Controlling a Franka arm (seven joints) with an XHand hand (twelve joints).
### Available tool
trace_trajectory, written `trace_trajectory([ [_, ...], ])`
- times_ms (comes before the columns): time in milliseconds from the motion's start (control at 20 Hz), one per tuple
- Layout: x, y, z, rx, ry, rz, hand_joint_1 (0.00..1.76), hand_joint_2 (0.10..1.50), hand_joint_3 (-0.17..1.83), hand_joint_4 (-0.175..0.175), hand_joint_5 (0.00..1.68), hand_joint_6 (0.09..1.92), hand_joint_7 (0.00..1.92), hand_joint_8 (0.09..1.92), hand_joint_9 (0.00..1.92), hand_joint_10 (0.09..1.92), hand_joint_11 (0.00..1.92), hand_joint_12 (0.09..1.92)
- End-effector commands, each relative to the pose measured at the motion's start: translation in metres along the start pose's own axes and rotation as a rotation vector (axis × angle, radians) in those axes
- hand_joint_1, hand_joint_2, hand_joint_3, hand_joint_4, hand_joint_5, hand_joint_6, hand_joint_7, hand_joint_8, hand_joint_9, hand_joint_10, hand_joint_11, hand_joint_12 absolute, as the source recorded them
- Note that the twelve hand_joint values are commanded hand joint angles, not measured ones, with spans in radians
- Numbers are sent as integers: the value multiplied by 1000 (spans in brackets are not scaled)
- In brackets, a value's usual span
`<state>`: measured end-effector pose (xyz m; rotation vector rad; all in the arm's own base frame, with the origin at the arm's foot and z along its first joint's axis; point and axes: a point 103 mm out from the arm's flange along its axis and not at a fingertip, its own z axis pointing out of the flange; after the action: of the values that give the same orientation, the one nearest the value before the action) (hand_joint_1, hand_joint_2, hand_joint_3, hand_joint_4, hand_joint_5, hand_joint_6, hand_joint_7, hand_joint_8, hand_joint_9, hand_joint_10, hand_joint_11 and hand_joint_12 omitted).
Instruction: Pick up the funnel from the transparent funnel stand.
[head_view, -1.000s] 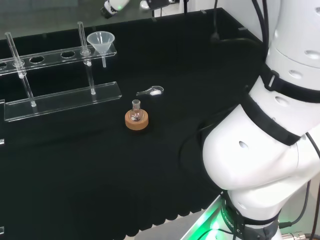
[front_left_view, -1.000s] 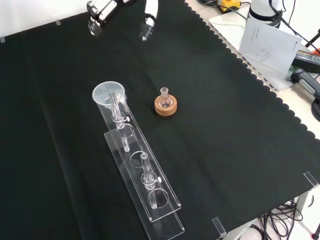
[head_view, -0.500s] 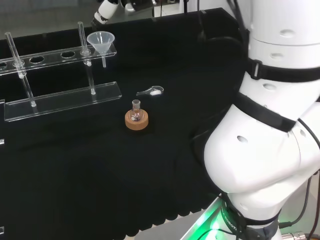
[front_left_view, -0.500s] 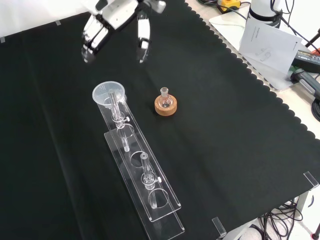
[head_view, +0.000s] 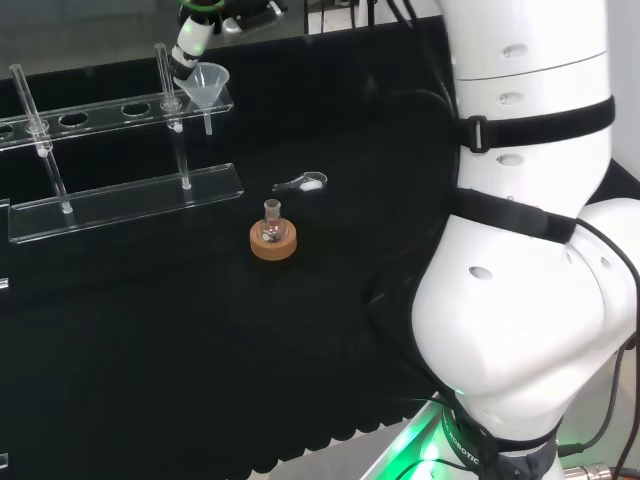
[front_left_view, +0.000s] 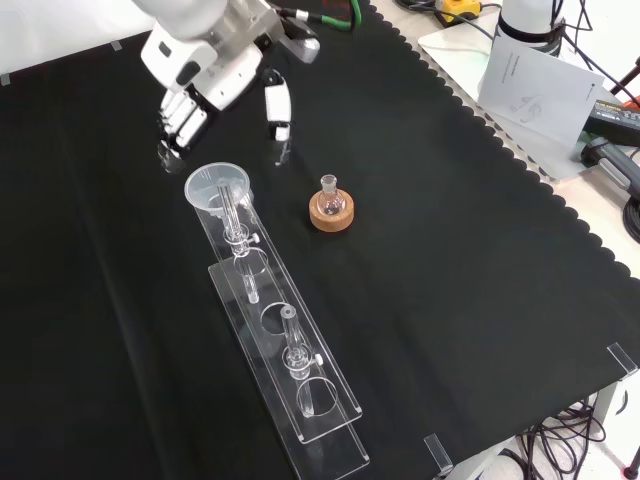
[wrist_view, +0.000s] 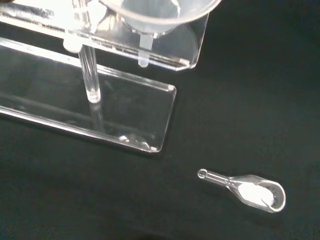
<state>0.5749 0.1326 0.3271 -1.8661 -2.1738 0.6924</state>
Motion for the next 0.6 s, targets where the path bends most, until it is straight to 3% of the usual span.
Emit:
trace_trajectory([
  [50,0,5,10,41,-52,51,515,717,203,-71,116,87,0,572,210,827,360,1487],
  [350,-2,9,14,6,-47,69,528,716,204,-73,120,87,0,579,209,833,363,1486],
  [600,-4,18,20,-8,-28,53,544,718,205,-72,121,87,0,581,194,834,364,1484],
])
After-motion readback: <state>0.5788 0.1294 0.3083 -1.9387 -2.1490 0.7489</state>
